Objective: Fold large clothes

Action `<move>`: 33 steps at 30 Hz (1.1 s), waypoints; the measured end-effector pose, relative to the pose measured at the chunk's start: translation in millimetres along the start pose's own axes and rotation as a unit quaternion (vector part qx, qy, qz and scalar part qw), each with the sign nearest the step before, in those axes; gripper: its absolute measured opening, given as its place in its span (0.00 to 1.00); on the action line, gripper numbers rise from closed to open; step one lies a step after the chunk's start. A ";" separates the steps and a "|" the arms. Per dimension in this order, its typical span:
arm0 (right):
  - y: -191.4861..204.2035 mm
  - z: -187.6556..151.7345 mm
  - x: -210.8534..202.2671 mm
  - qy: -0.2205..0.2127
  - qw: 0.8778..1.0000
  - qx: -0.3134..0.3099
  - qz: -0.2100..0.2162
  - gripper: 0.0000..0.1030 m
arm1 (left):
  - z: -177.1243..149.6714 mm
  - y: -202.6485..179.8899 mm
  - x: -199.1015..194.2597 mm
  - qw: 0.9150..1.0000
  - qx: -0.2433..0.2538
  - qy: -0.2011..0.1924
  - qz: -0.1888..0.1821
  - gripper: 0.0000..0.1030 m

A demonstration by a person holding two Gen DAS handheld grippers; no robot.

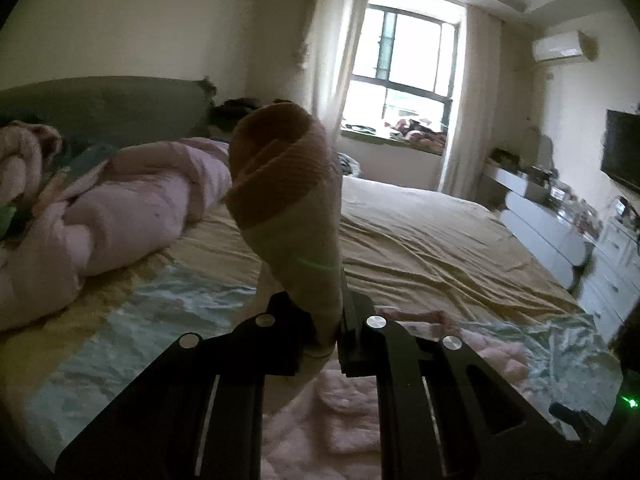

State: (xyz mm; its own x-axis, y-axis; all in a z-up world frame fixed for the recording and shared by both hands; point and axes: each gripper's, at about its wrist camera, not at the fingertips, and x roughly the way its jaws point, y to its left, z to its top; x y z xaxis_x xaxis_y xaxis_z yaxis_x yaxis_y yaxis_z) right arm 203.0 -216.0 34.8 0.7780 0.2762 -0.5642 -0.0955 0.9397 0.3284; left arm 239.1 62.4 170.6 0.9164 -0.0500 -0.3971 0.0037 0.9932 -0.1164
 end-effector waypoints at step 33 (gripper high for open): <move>-99.4 -8.6 -35.8 -0.007 0.994 0.050 -0.092 0.90 | -170.7 -166.7 58.7 0.964 0.216 0.118 -0.100 0.05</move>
State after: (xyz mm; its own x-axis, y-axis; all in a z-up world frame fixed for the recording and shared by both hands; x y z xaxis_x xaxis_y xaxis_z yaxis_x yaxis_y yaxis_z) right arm 179.3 -317.5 15.9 0.7855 0.0971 -0.6112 0.1112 0.9494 0.2937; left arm 224.0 -124.1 11.4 0.7637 -0.2172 -0.6079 0.3839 0.9099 0.1571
